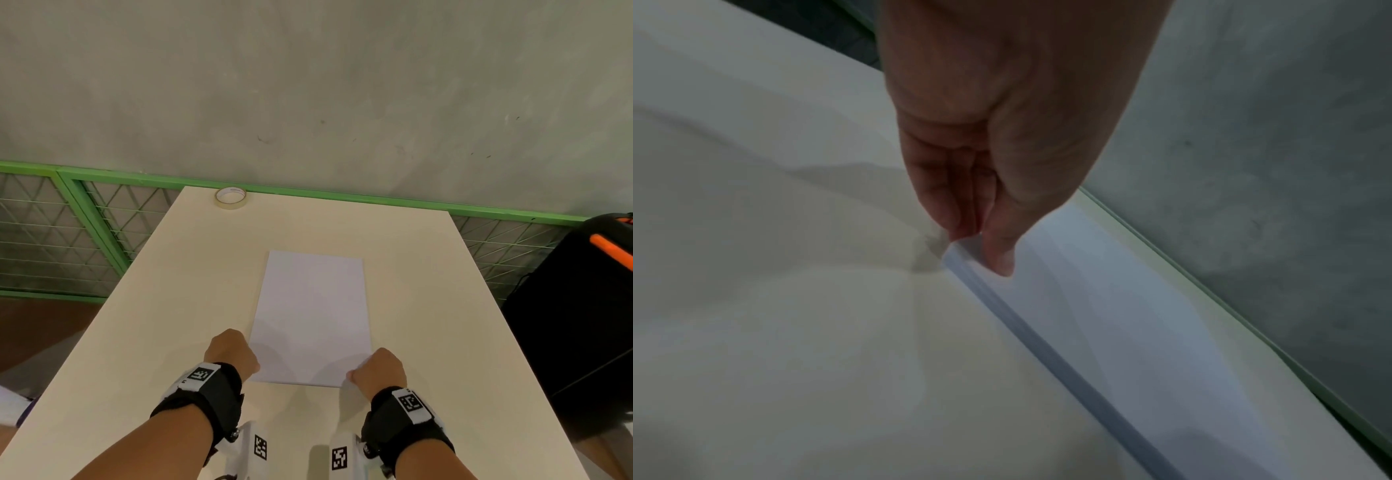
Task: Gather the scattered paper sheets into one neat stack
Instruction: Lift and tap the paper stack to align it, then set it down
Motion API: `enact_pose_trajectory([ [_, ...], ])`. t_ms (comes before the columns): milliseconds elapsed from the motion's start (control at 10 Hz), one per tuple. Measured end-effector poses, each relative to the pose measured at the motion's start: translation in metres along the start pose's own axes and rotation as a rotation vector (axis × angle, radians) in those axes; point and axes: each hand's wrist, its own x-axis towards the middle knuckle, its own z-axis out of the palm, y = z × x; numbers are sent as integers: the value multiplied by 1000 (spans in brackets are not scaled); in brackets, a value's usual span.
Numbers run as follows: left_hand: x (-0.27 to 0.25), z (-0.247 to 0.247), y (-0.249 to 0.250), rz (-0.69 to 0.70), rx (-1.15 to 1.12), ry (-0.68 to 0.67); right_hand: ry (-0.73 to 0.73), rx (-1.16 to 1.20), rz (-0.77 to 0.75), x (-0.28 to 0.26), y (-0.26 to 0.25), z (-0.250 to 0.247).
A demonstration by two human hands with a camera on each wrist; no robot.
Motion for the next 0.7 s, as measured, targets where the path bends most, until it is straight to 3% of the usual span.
enact_pose_trajectory([
  [400,5,5,-3,-12,-66,28,-39,89,46,3,0,1],
  [600,0,-7,-3,65,-124,-3,-105,114,18,5,5,-4],
  [700,-7,-25,-2,106,-203,80,-82,127,-28,0,4,-18],
])
